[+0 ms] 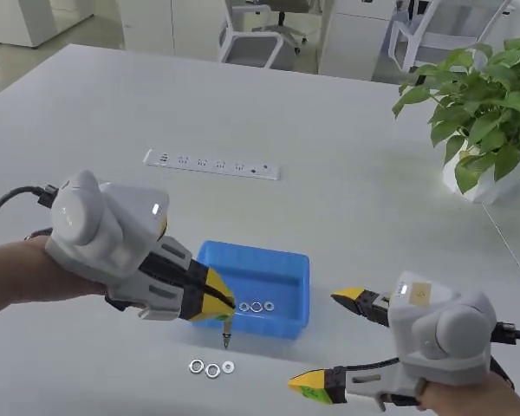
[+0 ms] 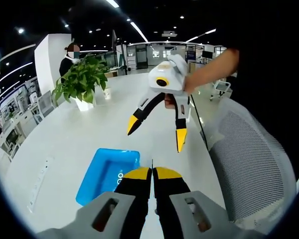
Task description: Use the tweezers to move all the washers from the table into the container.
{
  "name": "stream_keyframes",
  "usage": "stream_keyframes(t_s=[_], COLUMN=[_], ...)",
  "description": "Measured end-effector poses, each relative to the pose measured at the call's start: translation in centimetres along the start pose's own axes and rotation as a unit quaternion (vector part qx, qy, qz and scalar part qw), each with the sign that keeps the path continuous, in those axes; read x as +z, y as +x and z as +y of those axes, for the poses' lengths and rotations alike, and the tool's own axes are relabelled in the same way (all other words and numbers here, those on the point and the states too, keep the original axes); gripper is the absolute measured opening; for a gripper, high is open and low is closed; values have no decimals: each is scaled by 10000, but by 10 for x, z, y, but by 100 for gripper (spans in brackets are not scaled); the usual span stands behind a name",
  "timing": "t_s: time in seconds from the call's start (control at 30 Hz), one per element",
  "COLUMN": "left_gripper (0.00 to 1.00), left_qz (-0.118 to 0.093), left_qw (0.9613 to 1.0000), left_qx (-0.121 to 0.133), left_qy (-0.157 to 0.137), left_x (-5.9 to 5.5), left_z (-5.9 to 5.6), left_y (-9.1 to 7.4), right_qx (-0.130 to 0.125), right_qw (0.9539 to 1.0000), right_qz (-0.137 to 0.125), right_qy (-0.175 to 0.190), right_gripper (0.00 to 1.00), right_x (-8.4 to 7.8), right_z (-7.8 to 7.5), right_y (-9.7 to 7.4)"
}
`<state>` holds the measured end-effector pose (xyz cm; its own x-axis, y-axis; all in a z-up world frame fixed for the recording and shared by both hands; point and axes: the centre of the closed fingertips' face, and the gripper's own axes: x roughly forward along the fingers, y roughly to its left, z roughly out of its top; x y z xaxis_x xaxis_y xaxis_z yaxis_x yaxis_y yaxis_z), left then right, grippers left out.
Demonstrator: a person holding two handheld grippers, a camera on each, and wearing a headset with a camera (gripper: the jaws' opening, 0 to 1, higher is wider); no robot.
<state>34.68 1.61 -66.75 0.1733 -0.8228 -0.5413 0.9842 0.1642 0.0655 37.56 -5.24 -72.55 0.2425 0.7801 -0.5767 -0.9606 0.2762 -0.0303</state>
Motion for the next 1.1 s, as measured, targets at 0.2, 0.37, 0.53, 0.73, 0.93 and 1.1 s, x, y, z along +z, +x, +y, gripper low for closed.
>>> stream_keyframes(t_s=[0.2, 0.37, 0.53, 0.73, 0.93, 1.1], left_gripper=[6, 6, 6, 6, 6, 6], left_qz=[13, 14, 8, 29, 33, 26], left_qw=[10000, 10000, 9999, 9998, 9997, 9997], left_qx=[-60, -92, -129, -176, -209, -206], left_qy=[-19, -32, -65, -114, -153, -156], left_x=[-5, -9, -13, -18, -22, -23], left_z=[-4, -4, -4, -7, -10, -9], left_y=[6, 8, 11, 14, 18, 20], right_qx=[1, -10, -24, -19, -8, -11], right_qw=[10000, 10000, 9999, 9999, 9999, 9998], right_qz=[25, 50, 68, 102, 117, 126], right_qy=[24, 44, 71, 97, 124, 139], right_gripper=[79, 78, 78, 77, 77, 76], right_x=[-3, -6, -8, -12, -14, -16], right_z=[1, 0, 0, 0, 1, 0], right_y=[-1, -1, -2, -2, -2, -1])
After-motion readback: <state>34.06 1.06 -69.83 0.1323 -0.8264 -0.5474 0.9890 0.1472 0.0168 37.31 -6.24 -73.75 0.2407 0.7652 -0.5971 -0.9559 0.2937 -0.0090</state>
